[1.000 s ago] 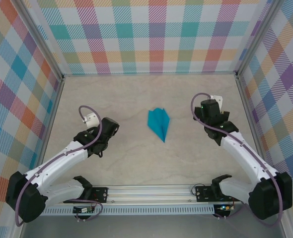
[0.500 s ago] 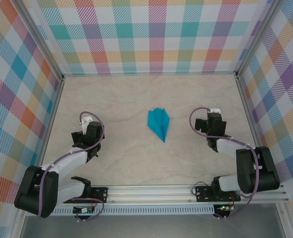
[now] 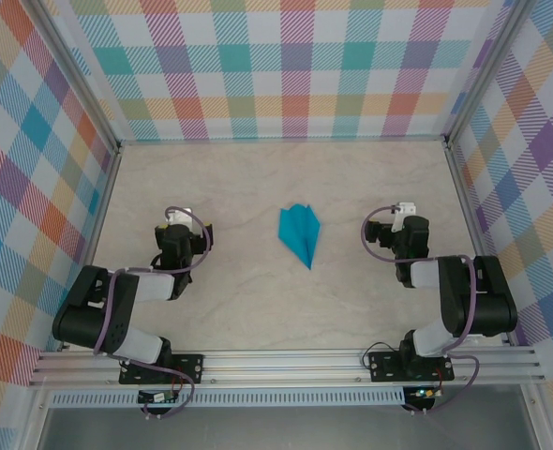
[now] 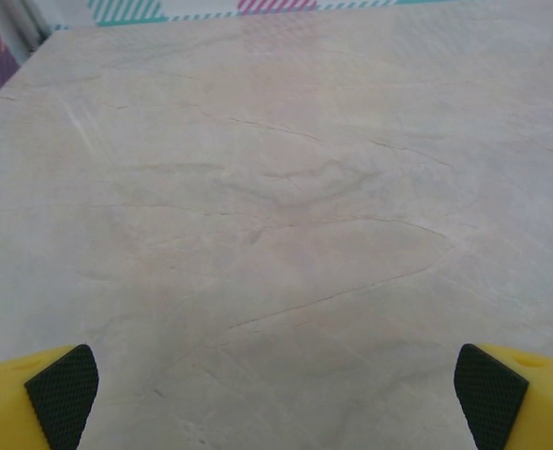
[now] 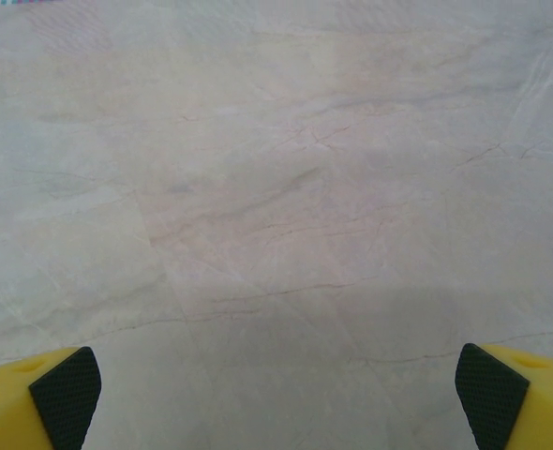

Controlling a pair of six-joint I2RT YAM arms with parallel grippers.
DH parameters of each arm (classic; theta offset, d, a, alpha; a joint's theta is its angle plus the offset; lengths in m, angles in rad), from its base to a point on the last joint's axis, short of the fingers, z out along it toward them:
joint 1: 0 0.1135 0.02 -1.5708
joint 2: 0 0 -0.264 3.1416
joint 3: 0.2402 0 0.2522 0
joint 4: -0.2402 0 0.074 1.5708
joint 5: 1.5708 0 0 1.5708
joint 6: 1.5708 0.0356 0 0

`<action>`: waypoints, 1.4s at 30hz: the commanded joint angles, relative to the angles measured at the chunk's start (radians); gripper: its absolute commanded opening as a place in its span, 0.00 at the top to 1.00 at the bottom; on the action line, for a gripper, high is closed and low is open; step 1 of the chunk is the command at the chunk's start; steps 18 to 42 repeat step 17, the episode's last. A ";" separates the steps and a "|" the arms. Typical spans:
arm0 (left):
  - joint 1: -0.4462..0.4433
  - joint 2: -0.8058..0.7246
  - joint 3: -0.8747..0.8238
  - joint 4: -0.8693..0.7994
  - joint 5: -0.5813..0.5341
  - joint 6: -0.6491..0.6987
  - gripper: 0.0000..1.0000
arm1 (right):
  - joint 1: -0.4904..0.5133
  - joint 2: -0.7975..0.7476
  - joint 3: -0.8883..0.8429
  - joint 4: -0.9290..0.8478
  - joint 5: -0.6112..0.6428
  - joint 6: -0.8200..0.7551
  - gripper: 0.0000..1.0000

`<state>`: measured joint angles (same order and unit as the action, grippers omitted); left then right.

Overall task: Fold a paper plane with a square sheet of paper (pick it up from the middle)
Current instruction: Reset both arms

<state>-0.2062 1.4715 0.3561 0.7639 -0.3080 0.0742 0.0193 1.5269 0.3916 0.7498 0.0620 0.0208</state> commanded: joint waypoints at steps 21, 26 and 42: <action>0.121 0.089 0.048 0.069 0.092 -0.076 0.00 | -0.005 -0.002 0.024 0.051 -0.031 -0.002 0.00; 0.121 0.089 0.048 0.069 0.092 -0.076 0.00 | -0.005 -0.002 0.024 0.051 -0.031 -0.002 0.00; 0.121 0.089 0.048 0.069 0.092 -0.076 0.00 | -0.005 -0.002 0.024 0.051 -0.031 -0.002 0.00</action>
